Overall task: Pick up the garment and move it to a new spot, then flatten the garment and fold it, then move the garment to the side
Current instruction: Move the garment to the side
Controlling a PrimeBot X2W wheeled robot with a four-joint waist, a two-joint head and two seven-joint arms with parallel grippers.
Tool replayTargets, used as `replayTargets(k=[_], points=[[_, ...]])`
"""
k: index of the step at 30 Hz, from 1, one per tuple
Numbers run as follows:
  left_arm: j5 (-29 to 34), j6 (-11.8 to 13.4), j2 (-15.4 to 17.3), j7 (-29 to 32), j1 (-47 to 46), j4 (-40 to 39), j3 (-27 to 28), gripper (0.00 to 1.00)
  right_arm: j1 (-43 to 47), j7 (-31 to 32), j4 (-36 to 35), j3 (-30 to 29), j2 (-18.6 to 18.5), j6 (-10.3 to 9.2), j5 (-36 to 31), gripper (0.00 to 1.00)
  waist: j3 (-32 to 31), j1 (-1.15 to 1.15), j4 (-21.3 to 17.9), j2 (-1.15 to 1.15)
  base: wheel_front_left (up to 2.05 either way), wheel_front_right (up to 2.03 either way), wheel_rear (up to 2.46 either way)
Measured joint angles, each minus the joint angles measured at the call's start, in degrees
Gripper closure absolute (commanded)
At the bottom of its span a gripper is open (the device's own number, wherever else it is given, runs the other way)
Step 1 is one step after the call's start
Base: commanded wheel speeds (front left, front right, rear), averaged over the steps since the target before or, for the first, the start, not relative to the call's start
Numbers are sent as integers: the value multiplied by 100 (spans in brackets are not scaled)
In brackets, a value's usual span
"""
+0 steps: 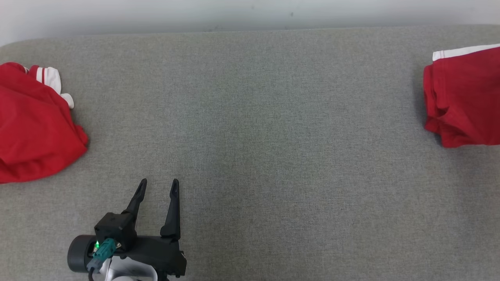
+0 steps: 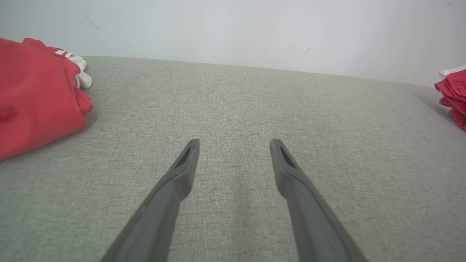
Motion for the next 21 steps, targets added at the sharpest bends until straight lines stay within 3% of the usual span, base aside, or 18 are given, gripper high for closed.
replayTargets(k=[19,21], points=[[-34,0,-4,-16,0,58,0,0,-295,-171,399,243,3,1,-323,100,107,0,36,0,0,0,0],[-34,0,-9,-16,-1,64,-12,0,-333,-202,450,319,-27,1,-453,10,122,0,39,0,0,0,0]])
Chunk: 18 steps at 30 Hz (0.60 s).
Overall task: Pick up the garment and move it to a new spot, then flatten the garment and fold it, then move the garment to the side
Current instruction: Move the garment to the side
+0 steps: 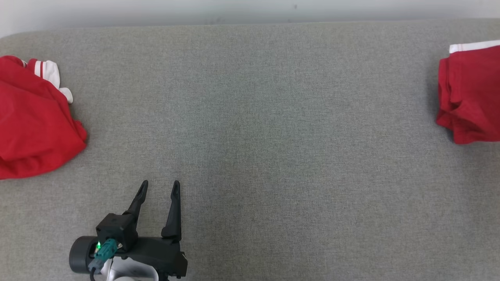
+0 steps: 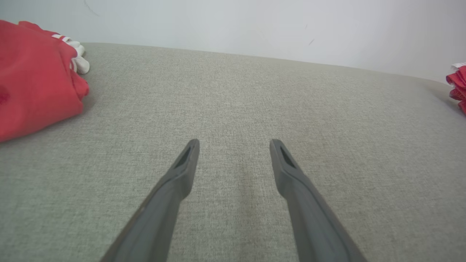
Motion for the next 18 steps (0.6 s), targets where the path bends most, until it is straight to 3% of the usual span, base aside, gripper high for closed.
replayTargets(k=[1,12,18], points=[[0,0,-3,-1,-1,3,-8,0,-2,-26,18,38,-24,0,-58,0,7,0,2,0,0,0,0],[-9,0,-29,-43,-101,129,-7,0,-230,-227,271,125,-19,-1,-226,0,-3,0,34,-1,0,0,0],[-23,-5,-34,-78,-107,263,-13,0,-211,-584,314,-108,285,-1,80,0,-139,0,23,-1,0,0,0]])
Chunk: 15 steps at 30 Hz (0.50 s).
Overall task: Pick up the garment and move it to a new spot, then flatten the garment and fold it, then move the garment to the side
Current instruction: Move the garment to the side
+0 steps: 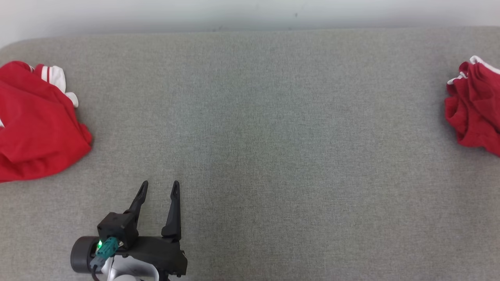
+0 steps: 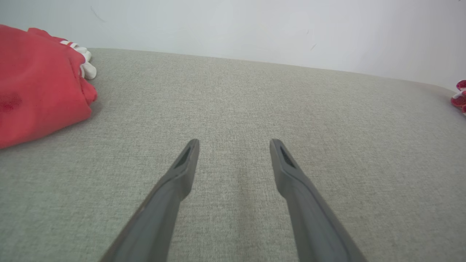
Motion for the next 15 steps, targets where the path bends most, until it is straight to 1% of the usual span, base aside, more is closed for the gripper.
replayTargets(k=[3,7,10,15], points=[[-37,0,-8,-24,1,77,8,0,119,-289,-96,-54,85,0,81,0,-110,0,-3,0,0,0,0],[-69,0,7,-75,18,146,69,0,597,-683,-371,-116,261,0,342,0,-297,-1,-19,0,0,0,0],[-89,1,16,-123,67,205,105,0,979,-1040,-745,-224,370,1,650,0,-460,-1,-43,0,0,0,0],[-137,5,107,-174,417,220,260,0,1558,-1615,-1438,-344,571,1,1029,0,-746,-1,-120,0,0,0,0]])
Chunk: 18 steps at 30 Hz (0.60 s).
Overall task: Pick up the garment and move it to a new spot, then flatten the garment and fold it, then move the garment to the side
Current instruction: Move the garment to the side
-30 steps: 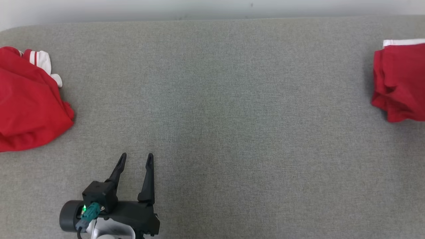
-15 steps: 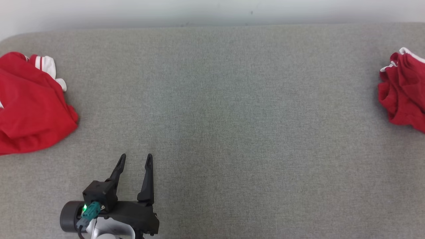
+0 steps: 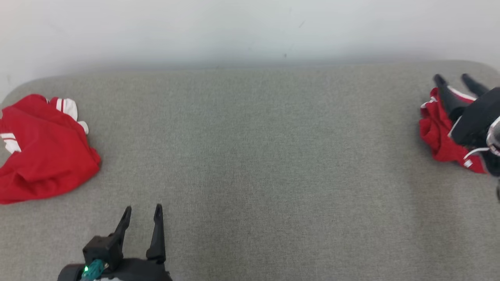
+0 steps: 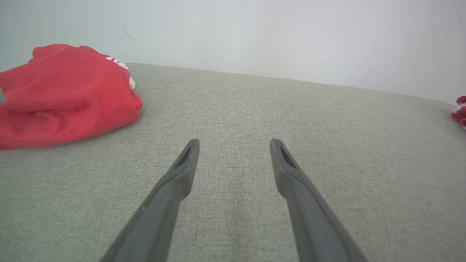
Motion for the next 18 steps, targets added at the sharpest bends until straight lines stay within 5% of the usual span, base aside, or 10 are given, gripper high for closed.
replayTargets(k=[11,18], points=[[-126,10,53,-93,437,-160,185,0,1241,-1357,-1288,-74,118,0,57,0,-520,0,-290,0,0,0,0],[-141,52,62,-131,660,-346,245,0,2157,-1466,-2073,-193,281,-169,11,0,-769,0,-431,0,0,0,0]])
